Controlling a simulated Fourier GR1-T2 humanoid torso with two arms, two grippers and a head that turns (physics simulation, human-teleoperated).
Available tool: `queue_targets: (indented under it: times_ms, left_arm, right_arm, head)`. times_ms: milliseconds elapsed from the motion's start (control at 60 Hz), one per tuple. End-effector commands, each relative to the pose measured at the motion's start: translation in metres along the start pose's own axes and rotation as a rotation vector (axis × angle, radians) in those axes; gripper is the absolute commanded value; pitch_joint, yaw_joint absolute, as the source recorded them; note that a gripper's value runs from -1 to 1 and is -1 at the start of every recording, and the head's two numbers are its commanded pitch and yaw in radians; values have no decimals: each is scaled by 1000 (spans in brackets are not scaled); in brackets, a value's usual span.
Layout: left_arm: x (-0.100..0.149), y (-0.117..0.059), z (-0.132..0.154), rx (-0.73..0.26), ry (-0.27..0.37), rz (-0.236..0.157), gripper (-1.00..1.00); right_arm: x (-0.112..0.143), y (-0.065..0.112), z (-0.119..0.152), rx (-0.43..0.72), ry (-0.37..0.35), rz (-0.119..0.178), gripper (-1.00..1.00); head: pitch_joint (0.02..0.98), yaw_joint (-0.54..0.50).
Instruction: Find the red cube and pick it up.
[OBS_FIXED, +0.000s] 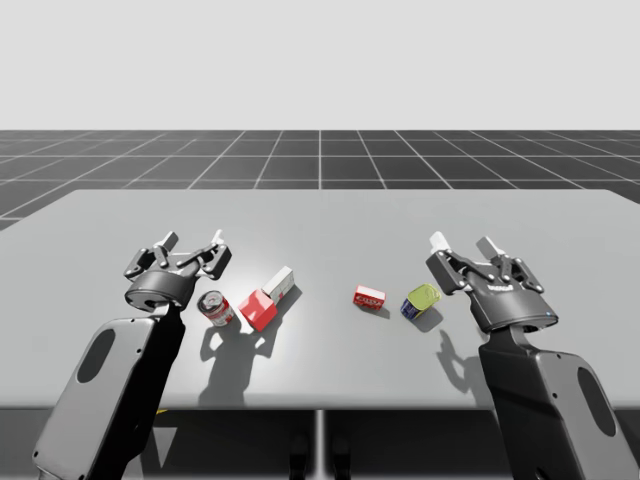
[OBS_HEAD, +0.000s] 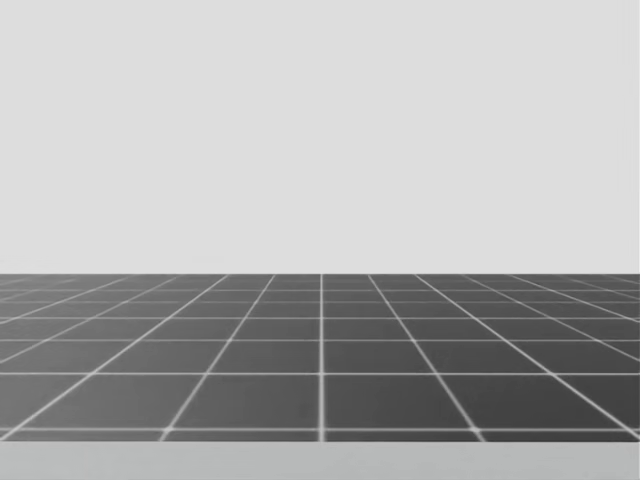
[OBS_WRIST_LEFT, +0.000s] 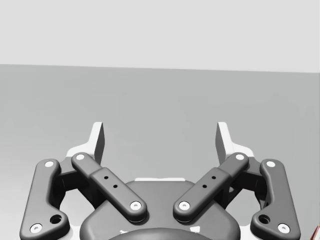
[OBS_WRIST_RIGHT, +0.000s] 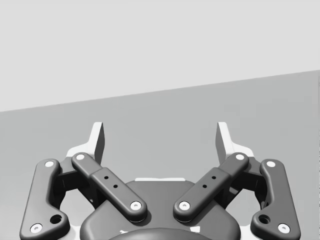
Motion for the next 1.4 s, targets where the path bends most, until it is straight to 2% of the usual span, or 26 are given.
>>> queue_targets:
  times_ms: [17,50,83,183,283,600,850,1033,1167,1400]
  left_arm:
    - [0,0,0,-1,2,-1,-1000]
    - [0,0,0,-1,2,-1,-1000]
    - [0,0,0,0,1,-2,-1000]
    - [0,0,0,1,2,-1,-1000]
    - [-1,0,0,1,5,-2,-1000]
    - [-3,0,-2,-1,13,-8,-1000]
    - [-4,0,-1,-3,25,-16,-1000]
    - [-5,0,-2,-6,31,-23,-1000]
    - [-6,-1,-2,-8,36,-28,-1000]
    - [-7,-1,-5,-15,39,-32,-1000]
  right_arm:
    - [1,0,2,-22,-9,-13,-1000]
    - [1,-1,1,-26,-20,-8,-1000]
    - [1,-3,-1,-29,-25,-18,-1000]
    - [0,-5,-3,-13,9,-14,-1000]
    - [0,-5,-3,-22,8,-12,-1000]
    - [-1,-5,-4,-31,18,4,-1000]
    - [-1,-5,-3,-36,25,6,-1000]
    - [-2,-4,-3,-34,32,11,-1000]
    - [-3,-3,-3,-30,38,13,-1000]
    - [-5,0,-3,-25,48,20,-1000]
  head:
    - [72,3]
    - [74,3]
    - [79,3]
    - [110,3]
    - [155,0]
    - [446,5]
    - [629,24]
    - [724,78]
    - [790,160]
    - [841,240]
